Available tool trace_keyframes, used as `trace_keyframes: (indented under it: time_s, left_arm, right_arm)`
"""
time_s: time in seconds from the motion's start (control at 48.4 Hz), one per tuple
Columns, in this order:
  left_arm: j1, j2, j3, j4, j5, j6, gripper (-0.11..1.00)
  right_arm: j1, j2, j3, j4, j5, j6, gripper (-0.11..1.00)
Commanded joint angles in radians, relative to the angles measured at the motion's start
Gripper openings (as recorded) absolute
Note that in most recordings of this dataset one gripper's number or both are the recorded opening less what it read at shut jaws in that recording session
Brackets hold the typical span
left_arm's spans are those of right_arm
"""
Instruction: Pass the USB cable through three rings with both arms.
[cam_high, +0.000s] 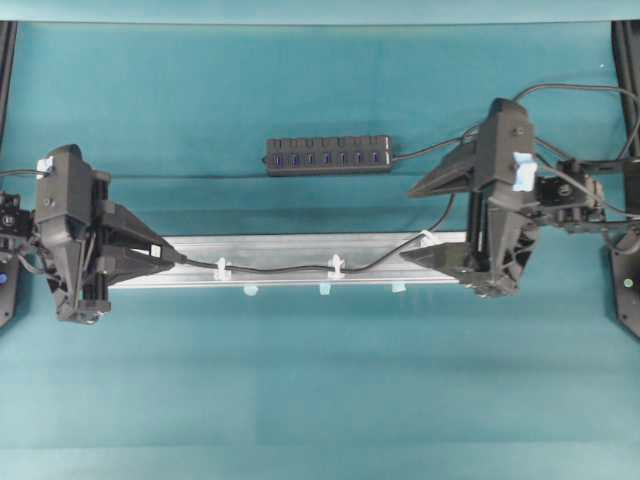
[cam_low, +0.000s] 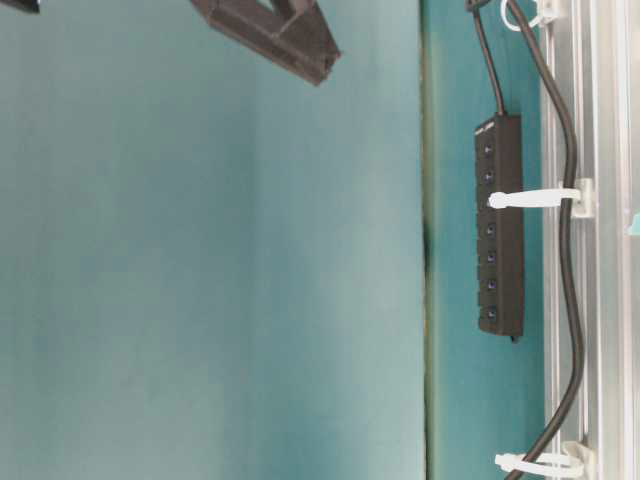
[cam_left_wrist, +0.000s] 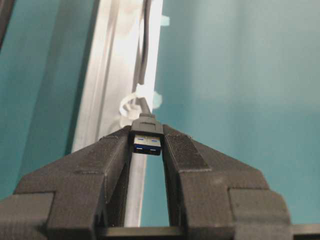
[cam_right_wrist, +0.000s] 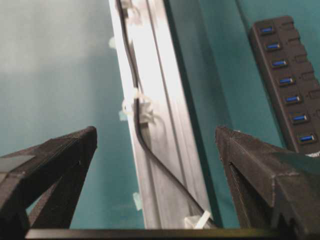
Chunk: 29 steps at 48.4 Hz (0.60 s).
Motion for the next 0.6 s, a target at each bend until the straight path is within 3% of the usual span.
trace_keyframes:
  time_s: [0.0, 0.578]
  left_arm:
    - [0.000, -0.005, -0.015, 0.002, -0.006, -0.002, 0.22]
    - [0.000, -0.005, -0.017, 0.002, -0.012, 0.000, 0.22]
  right_arm:
    - [-0.002, -0.026, 0.003, 0.002, -0.009, 0.003, 0.77]
    - [0.008, -0.110, 0.064, 0.002, -0.048, 0.003, 0.77]
